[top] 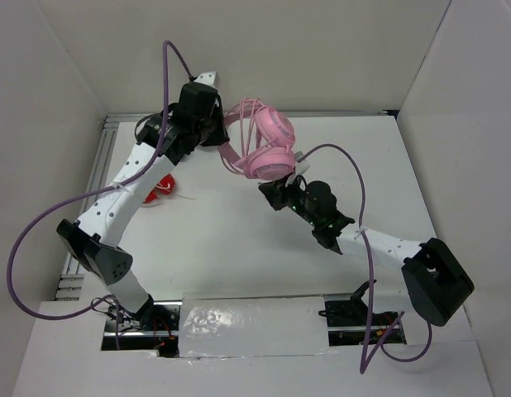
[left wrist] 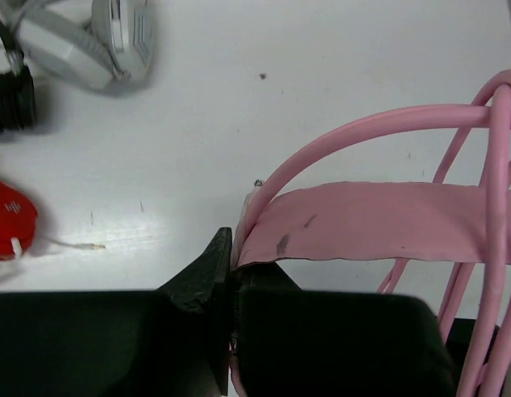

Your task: Wrap the headphones

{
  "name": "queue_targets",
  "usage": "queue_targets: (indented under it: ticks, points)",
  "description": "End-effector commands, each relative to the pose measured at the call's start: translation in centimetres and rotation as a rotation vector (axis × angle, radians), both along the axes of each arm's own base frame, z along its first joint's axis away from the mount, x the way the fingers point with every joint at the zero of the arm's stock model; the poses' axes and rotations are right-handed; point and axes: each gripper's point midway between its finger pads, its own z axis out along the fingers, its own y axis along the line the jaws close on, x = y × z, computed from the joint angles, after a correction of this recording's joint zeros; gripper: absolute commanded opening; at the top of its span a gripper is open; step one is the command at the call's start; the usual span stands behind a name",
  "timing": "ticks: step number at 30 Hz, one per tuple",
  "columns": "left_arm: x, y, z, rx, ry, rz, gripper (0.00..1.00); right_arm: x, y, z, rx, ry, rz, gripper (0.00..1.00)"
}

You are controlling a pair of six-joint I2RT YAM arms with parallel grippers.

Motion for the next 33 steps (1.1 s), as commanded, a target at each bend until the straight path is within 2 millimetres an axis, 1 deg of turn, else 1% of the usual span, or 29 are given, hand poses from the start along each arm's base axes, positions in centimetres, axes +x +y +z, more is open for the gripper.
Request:
queue_targets:
  ticks: [1,2,3,5,7,8,9,12,13,16,18,19,20,21,22,23,24,25,26,27,28,29,30,31,32,33]
  points:
    - [3.3,1.3,2.7,-0.242,-0.078,0.234,0.00,-0.4,0.7,-1.0,0.014,0.070,-0.038,0.03]
    - [3.4,1.6,1.7,-0.245,-0.051,0.247,0.00,0.3,-0.1,-1.8,0.016,0.111,-0.113,0.02]
    - [3.6,1.9,1.0,-0.250,-0.027,0.259,0.00,0.7,-0.4,-2.2,0.027,0.147,-0.147,0.01]
    - [3.7,2.0,-0.1,-0.271,0.005,0.271,0.00,0.7,-0.4,-3.2,0.023,0.199,-0.164,0.02]
    - [3.8,2.5,-0.4,-0.290,0.029,0.289,0.00,0.8,-0.9,-3.8,0.021,0.224,-0.195,0.02]
    - [4.0,3.0,-0.6,-0.292,0.035,0.302,0.00,1.0,-1.5,-4.0,0.021,0.229,-0.230,0.02]
    - [4.1,3.3,-0.6,-0.294,0.030,0.321,0.00,0.8,-1.7,-4.1,0.026,0.239,-0.232,0.02]
    - [4.2,4.0,-1.0,-0.310,0.048,0.374,0.00,0.4,-1.3,-4.1,0.023,0.246,-0.205,0.02]
    - [4.3,4.2,-1.7,-0.305,0.070,0.392,0.00,0.2,-1.0,-4.2,0.023,0.256,-0.188,0.02]
    - [4.8,4.7,-2.6,-0.326,0.112,0.416,0.00,-0.3,-0.1,-5.0,0.042,0.298,-0.142,0.02]
    - [5.0,5.0,-2.9,-0.347,0.132,0.431,0.00,-0.1,-0.1,-5.5,0.035,0.319,-0.157,0.02]
    - [5.2,5.4,-2.8,-0.358,0.132,0.435,0.00,-0.1,-0.4,-5.8,0.020,0.328,-0.169,0.02]
    - [5.1,5.1,-2.7,-0.379,0.142,0.400,0.00,-0.1,-0.5,-5.5,0.022,0.323,-0.171,0.02]
    - [5.0,5.2,-2.1,-0.399,0.127,0.385,0.00,-0.2,-0.6,-5.1,0.027,0.309,-0.169,0.02]
    - [5.3,5.5,-2.1,-0.416,0.108,0.374,0.00,-0.5,-0.8,-4.2,0.039,0.285,-0.160,0.02]
    - [5.1,5.5,-1.8,-0.425,0.100,0.352,0.00,-0.5,-1.0,-3.8,0.035,0.265,-0.160,0.02]
    - [4.7,4.9,-1.4,-0.456,0.102,0.300,0.00,-0.5,-1.3,-3.3,0.038,0.254,-0.172,0.02]
    - [3.8,5.0,-1.4,-0.468,0.094,0.273,0.00,-0.4,-1.8,-3.1,0.033,0.256,-0.194,0.01]
    - [4.3,5.0,0.2,-0.503,0.023,0.228,0.00,-0.1,-2.1,-2.1,0.054,0.248,-0.207,0.01]
    - [2.9,4.6,0.3,-0.533,0.021,0.162,0.00,0.1,-2.3,-1.6,0.063,0.256,-0.217,0.00]
    - [2.4,4.4,0.9,-0.558,0.002,0.139,0.00,0.2,-2.3,-1.3,0.071,0.260,-0.218,0.00]
    - [2.0,4.7,2.1,-0.575,-0.039,0.145,0.00,0.3,-2.2,-1.0,0.094,0.263,-0.220,0.00]
    - [2.1,5.3,2.4,-0.574,-0.048,0.189,0.00,0.2,-2.0,-0.7,0.104,0.253,-0.209,0.00]
    - [1.8,4.8,2.5,-0.561,-0.050,0.209,0.00,-0.3,-1.7,-0.9,0.098,0.251,-0.180,0.00]
    - [1.6,5.1,2.2,-0.526,-0.049,0.245,0.00,-0.2,-1.7,-0.9,0.097,0.248,-0.188,0.00]
    - [1.8,5.1,3.1,-0.497,-0.089,0.287,0.00,-0.1,-1.8,-1.1,0.077,0.252,-0.195,0.00]
